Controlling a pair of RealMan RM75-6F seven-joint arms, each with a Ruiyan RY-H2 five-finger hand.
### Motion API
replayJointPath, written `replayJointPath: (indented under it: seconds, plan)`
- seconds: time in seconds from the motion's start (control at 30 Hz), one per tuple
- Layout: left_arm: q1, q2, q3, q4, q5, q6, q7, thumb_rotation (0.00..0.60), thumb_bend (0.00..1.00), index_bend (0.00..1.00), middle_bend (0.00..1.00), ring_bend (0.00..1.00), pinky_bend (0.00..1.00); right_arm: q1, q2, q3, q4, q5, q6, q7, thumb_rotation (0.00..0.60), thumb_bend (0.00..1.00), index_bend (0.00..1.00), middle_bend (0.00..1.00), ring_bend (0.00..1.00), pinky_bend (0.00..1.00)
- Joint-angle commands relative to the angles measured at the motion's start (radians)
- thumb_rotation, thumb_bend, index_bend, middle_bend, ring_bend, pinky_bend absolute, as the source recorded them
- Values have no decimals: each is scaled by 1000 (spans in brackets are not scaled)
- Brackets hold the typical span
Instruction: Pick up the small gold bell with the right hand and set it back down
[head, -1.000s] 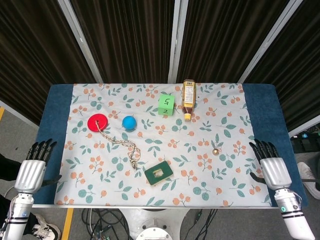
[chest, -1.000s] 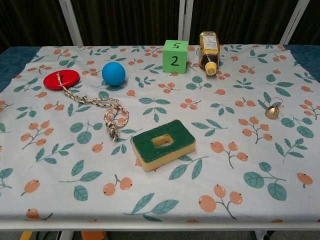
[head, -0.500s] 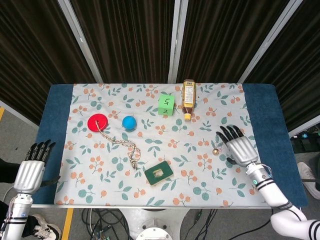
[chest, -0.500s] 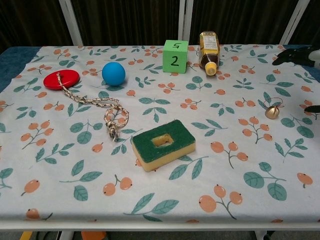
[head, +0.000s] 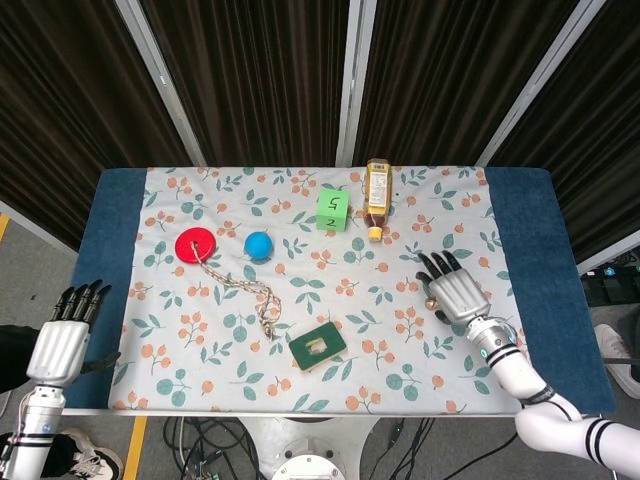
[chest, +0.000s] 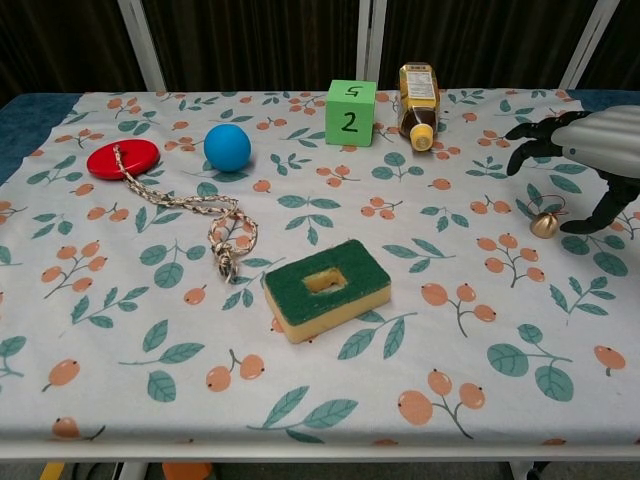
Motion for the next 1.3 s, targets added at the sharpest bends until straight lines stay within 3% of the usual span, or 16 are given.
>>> replayJointPath:
  seconds: [0.03, 0.63, 1.3]
  plan:
    - [0, -1, 0, 1, 0, -1, -1, 600, 0, 0, 0, 0, 6, 7, -6, -4, 10, 11, -2, -1, 600, 154, 284, 0, 0, 0]
    - [0, 0, 2, 1, 2, 0, -2, 600, 0, 0, 0, 0, 6, 35, -24, -28, 46, 25, 5, 34, 600, 220, 447, 0, 0, 0]
    - [0, -3, 4, 6, 0, -4, -5, 600, 0, 0, 0, 0, 6, 49, -31, -50, 66, 32, 11, 47, 600, 263, 536, 4, 0, 0]
